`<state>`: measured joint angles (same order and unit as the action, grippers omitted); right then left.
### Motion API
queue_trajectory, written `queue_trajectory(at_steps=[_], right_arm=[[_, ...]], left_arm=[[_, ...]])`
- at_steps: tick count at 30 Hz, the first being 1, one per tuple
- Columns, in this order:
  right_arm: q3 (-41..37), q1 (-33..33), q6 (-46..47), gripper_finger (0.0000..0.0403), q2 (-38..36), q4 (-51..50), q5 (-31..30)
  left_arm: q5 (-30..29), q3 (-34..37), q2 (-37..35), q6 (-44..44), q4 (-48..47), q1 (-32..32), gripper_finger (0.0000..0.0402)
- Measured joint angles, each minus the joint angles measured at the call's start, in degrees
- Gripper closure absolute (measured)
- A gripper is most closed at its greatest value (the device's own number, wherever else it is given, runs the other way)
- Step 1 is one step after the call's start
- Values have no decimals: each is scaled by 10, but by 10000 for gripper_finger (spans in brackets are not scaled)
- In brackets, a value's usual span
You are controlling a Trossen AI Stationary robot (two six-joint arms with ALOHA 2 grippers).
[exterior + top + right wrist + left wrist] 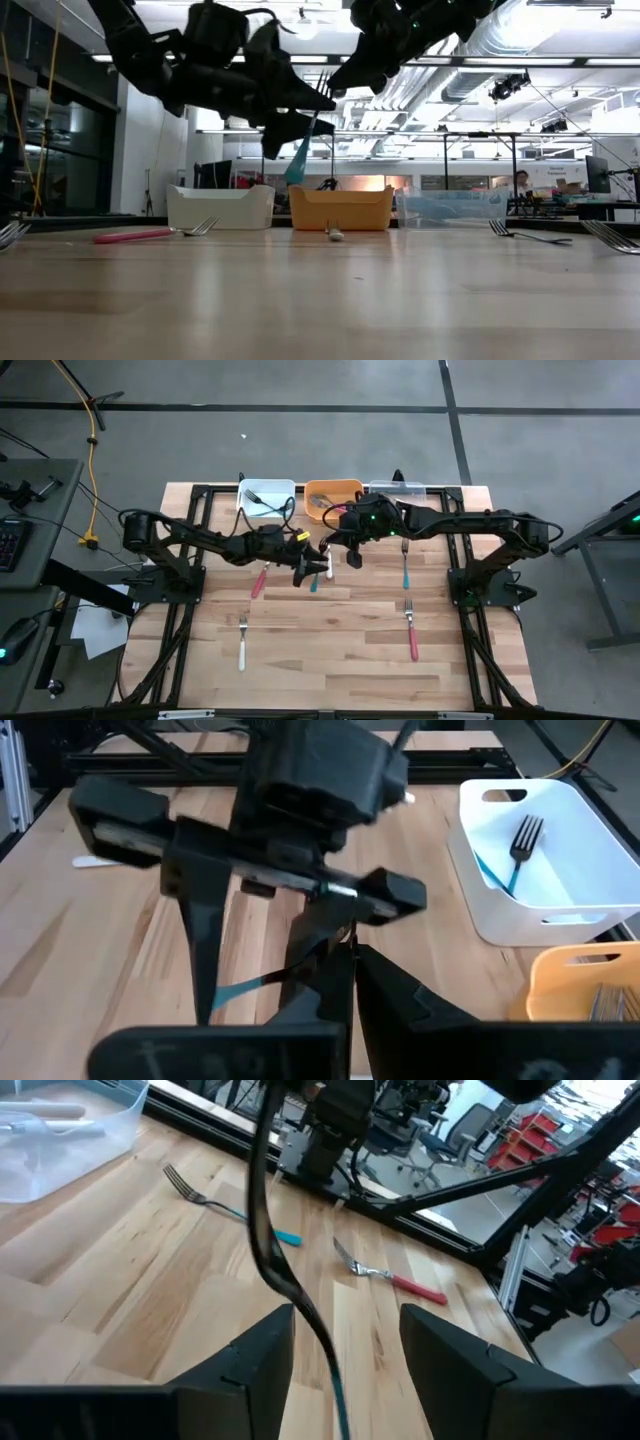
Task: Sort silverware by color (type)
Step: Put the bottom blue fork into the white bin
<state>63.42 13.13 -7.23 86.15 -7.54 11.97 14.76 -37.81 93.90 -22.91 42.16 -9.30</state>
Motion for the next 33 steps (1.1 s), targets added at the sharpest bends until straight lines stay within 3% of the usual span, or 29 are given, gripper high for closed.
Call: queue_trajectory(at_steps=[4,11,15,21,24,28,33], right_arm=[[0,0,-6,400,0,0,0],[0,0,-21,398,0,0,3],[1,0,-20,371,0,-1,-8],[1,0,-18,296,-24,-7,-106],[1,0,-20,274,-56,-11,-133],[1,0,-18,281,-100,-44,-161],[-9,0,-3,340,-127,-65,-165]], left_arm=[[0,-5,14,-5,17,-6,265],[2,-5,14,-16,20,-20,391],[2,-4,14,-24,28,-29,398],[0,-4,13,-35,36,-53,401],[-2,24,14,-57,86,-72,401],[-38,97,14,-117,226,-116,401],[-116,187,14,-182,408,-187,401]])
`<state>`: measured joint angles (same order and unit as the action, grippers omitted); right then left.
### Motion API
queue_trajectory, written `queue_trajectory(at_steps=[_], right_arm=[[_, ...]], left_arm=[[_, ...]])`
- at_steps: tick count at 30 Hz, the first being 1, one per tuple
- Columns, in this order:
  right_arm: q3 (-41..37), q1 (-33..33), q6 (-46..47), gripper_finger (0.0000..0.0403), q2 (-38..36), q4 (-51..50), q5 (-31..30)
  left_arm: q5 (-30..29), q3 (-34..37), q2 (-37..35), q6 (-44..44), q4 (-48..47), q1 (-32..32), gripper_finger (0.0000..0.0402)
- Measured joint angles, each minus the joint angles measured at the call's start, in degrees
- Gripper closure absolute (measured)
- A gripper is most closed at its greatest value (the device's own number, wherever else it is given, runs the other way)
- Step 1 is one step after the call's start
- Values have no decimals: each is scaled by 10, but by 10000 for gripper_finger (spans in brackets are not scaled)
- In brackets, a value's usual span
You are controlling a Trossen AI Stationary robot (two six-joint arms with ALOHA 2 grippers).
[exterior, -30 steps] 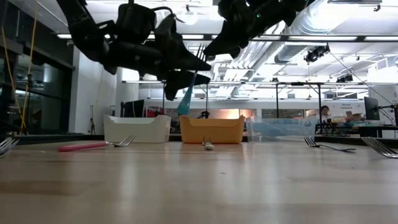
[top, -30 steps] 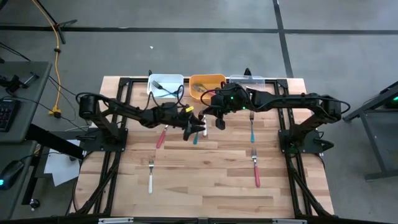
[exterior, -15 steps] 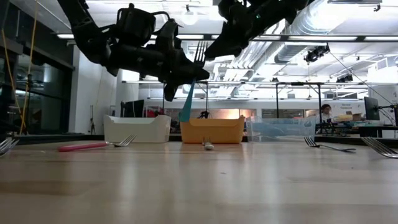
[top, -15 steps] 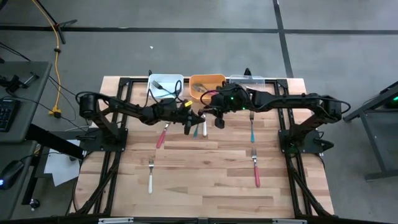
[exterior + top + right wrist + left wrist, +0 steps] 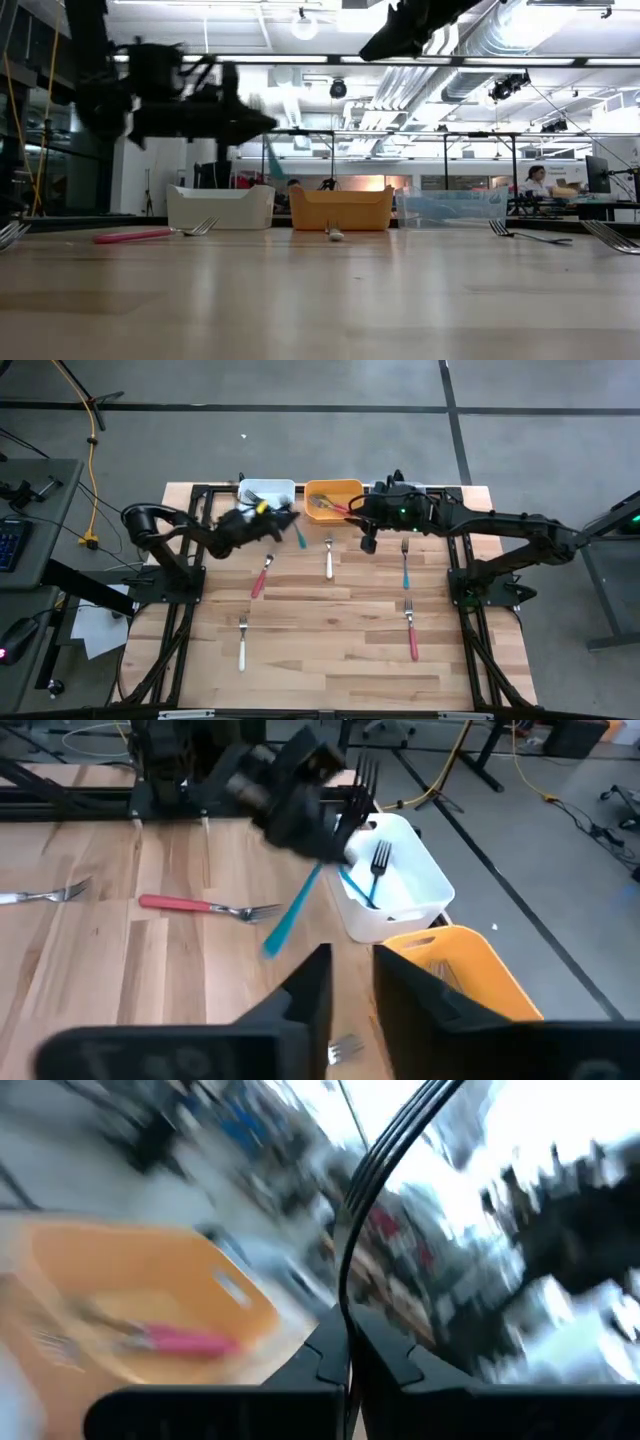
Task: Sort silverware by color (type)
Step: Put the bottom blue fork into the white bin
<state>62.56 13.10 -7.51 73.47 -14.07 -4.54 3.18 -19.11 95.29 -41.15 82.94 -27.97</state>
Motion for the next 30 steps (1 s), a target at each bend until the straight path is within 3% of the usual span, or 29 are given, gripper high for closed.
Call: queue_trajectory(at_steps=[5,18,30], right_arm=[[-22,0,0,398,0,21,0],[-31,-3,26,400,0,28,0],[-31,-3,21,401,0,39,0]], left_arm=[[-52,48,-1,-40,69,-67,401],[-73,33,-4,-53,67,-183,401],[-84,33,-4,-23,-30,-212,401]])
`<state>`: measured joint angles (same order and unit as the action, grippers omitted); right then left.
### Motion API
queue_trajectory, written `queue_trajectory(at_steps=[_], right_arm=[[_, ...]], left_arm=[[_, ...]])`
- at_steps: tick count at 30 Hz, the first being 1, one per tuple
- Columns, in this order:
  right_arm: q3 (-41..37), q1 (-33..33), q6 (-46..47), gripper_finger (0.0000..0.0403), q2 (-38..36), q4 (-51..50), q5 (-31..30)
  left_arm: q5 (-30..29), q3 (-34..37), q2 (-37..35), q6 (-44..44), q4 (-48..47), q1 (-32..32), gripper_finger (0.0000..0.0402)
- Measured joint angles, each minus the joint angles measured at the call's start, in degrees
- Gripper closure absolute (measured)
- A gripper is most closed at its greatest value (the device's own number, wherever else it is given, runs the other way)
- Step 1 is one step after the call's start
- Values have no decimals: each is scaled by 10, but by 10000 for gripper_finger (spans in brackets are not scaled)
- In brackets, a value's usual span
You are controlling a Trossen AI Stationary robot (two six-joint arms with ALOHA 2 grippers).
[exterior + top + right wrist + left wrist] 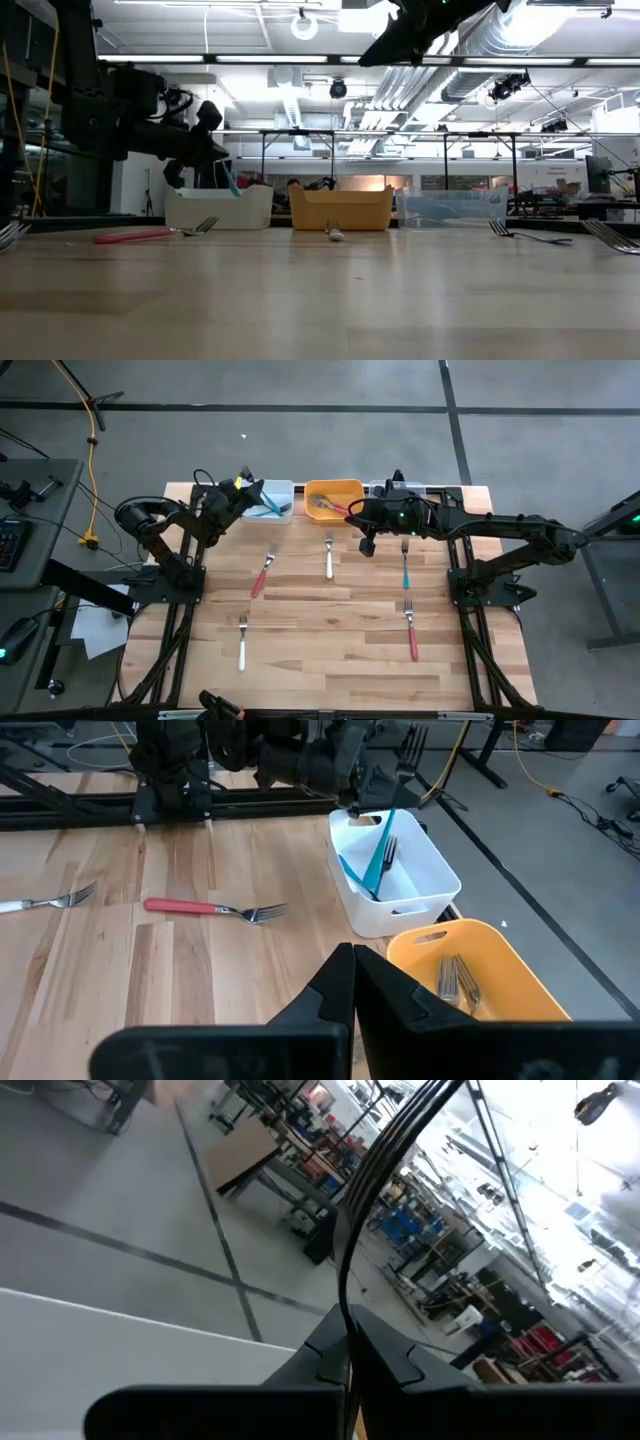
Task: Sort silverware by color (type)
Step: Put the bottom blue fork into the white bin
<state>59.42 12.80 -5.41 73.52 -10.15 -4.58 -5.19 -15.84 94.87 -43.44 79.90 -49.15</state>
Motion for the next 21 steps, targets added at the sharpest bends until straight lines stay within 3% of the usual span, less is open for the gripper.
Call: queue_trajectory(at_steps=[10,15,18,21], right_arm=[[0,0,-6,401,0,3,0],[0,-1,-6,401,0,3,0],[0,-1,-6,401,0,1,0],[0,-1,-6,401,0,1,0]], left_arm=[[-9,-25,1,36,-52,2,401],[31,-74,1,46,-61,2,401],[43,-99,-3,-3,-88,-2,401],[44,-101,-3,-92,-57,-10,401]])
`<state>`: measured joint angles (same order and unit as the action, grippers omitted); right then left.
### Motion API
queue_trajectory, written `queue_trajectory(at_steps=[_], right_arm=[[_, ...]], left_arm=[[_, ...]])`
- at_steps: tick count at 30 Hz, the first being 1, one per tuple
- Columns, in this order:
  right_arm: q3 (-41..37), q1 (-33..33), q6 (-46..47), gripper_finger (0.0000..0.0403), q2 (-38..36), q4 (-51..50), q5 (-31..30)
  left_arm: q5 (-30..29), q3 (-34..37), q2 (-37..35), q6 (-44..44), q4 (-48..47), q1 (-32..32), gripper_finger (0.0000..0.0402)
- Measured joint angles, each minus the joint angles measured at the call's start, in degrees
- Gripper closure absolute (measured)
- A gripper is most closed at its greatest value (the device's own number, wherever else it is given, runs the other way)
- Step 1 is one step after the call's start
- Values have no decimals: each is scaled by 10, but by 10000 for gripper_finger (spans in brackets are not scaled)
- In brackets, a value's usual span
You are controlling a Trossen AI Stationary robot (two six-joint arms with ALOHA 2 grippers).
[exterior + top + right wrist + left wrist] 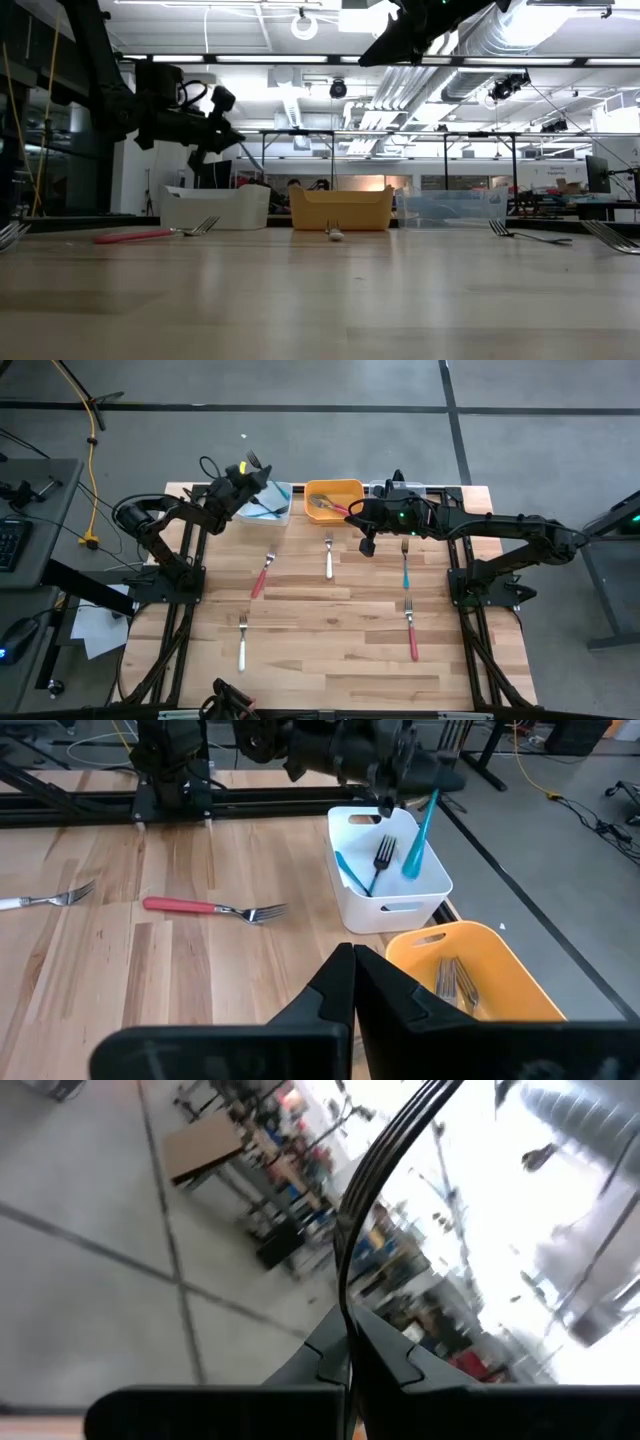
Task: Sort silverware by color (type)
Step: Put the bottom blue fork into the white bin
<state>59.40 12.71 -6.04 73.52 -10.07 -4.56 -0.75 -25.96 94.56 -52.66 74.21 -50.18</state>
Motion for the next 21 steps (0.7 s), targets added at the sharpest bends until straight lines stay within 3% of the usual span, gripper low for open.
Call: queue_trajectory(at_steps=[3,10,14,17,21], right_arm=[[0,0,-1,401,0,-2,0],[0,0,-10,401,0,-18,6],[0,0,-18,401,0,-20,12],[0,0,-19,401,0,-19,14],[0,0,-29,401,0,-19,17]], left_arm=[[12,0,-22,16,-34,3,401],[-29,-28,-181,193,-364,31,401],[-58,-126,-276,326,-644,31,401],[-77,-221,-294,373,-841,27,401],[53,-248,-292,276,-864,-10,401]])
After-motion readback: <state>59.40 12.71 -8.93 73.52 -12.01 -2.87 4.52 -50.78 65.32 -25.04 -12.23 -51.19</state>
